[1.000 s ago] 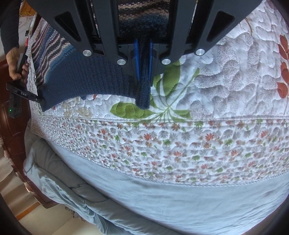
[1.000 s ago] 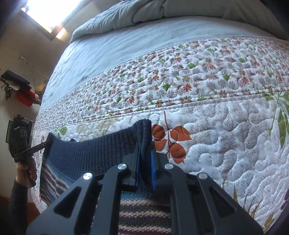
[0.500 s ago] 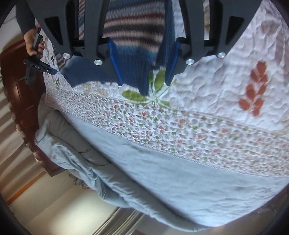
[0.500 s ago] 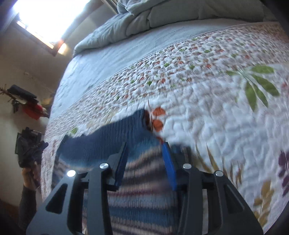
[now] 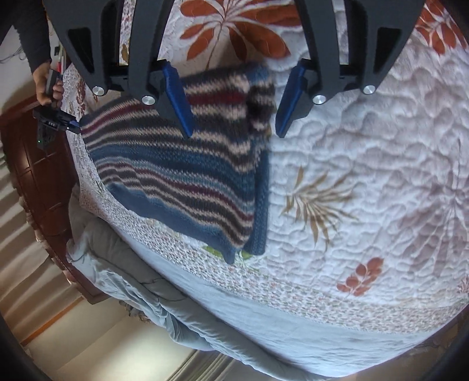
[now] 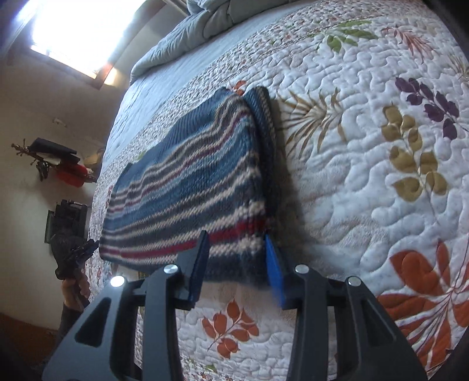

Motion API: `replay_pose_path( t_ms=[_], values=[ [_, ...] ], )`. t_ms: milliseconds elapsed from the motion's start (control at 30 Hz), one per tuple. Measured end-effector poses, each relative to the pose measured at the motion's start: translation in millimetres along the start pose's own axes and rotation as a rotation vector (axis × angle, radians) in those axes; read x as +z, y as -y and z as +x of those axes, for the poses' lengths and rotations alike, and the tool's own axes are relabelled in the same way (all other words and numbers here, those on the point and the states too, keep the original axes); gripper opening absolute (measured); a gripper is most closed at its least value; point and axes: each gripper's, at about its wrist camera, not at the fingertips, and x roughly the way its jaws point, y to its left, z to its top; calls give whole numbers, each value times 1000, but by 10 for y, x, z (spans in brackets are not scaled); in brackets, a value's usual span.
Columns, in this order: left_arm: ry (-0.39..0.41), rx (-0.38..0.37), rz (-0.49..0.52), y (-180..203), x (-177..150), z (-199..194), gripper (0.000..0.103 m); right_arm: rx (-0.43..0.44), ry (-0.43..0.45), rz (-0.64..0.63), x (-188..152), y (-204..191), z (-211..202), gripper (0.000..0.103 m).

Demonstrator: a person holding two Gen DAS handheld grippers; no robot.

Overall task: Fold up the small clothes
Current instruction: 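Pull both tools back from the folded sweater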

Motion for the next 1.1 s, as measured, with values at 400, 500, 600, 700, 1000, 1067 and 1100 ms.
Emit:
replay_pose_path(
  t_ms=[400,500,600,700,1000,1067,1100],
  values=[
    [-82,14,60,138,-115,133,9,33,32,3,-35,47,-140,8],
    [-99,11,16,9,-164,137,9,40,36,28,-67,187,-105,8],
    [-118,22,-22,-154,-205,208,9,37,22,50,-96,300,-10,8],
    [-115,15,-37,-199,-208,250,9,13,3,55,-110,352,92,8],
    [-88,18,0,-29,-115,84,35,-71,65,-33,-3,5,-184,18],
    [-65,34,31,81,-94,7,53,-83,77,-82,7,-169,-186,22],
    [-44,51,56,166,-79,-44,58,-86,83,-110,-1,-269,-173,25]
  ],
)
